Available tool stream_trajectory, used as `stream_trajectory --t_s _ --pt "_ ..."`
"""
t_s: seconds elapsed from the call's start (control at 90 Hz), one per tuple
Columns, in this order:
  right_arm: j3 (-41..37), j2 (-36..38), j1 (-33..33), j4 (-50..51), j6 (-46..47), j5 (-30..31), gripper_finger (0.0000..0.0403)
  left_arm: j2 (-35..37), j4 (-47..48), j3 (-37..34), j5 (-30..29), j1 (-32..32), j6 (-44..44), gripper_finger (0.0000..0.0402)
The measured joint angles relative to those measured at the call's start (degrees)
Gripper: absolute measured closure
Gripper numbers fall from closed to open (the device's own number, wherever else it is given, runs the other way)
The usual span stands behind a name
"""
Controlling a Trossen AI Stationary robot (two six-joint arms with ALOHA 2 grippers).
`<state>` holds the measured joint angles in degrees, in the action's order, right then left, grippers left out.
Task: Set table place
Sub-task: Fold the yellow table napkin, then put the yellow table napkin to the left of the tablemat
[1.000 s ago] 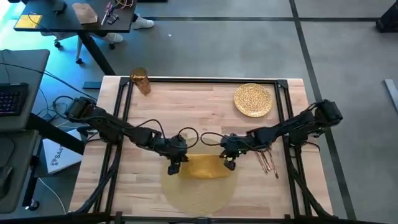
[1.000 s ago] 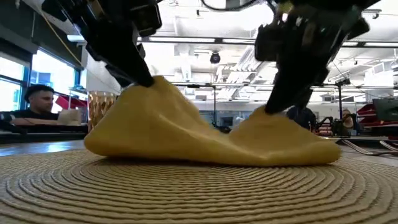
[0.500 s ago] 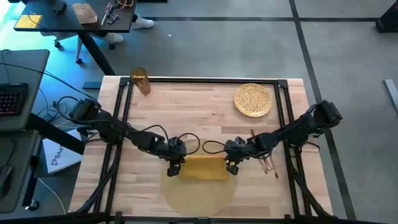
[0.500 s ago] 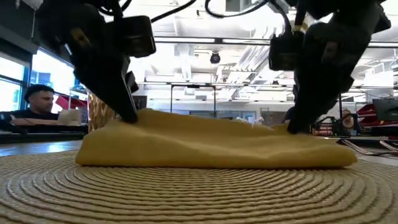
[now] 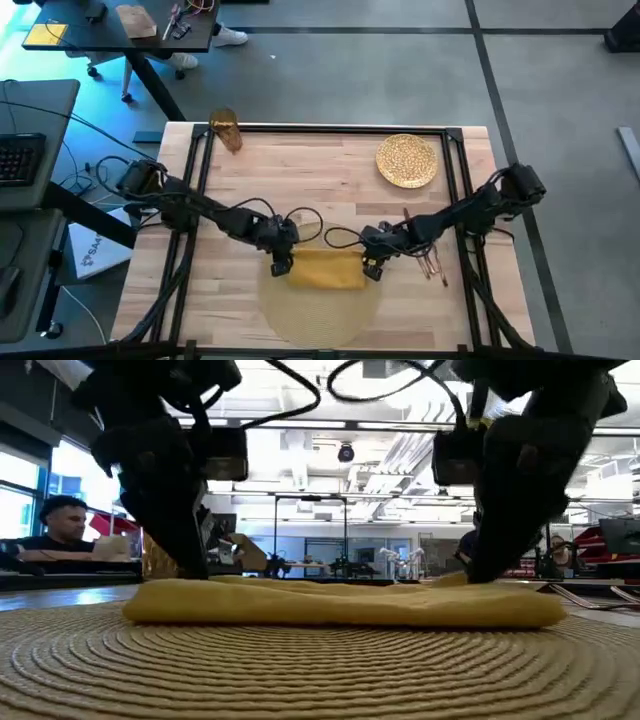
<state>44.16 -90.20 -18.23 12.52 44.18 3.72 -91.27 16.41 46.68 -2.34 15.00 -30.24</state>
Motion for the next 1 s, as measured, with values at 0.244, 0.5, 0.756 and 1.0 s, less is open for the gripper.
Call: stream_trajectory --t_s 0.244,0.5,0.756,1.0 --pt "0.0 10.8 0.0 1.3 5.6 -0.1 0.0232 4.5 -10.1 0.0 -1.1 -2.6 8.6 0.0252" --pt "0.0 15.4 -0.5 1.8 7.5 5.1 0.0226 -5.9 -28.5 0.1 3.8 -5.3 23.2 0.0252" --pt "0.0 15.7 -0.6 1.9 11.3 4.2 0.0231 -16.4 -29.7 6.3 6.9 -5.7 27.3 0.0252" --pt "0.0 15.7 -0.6 1.9 11.3 2.2 0.0231 -22.8 -23.2 14.1 7.1 -5.7 27.0 0.0279"
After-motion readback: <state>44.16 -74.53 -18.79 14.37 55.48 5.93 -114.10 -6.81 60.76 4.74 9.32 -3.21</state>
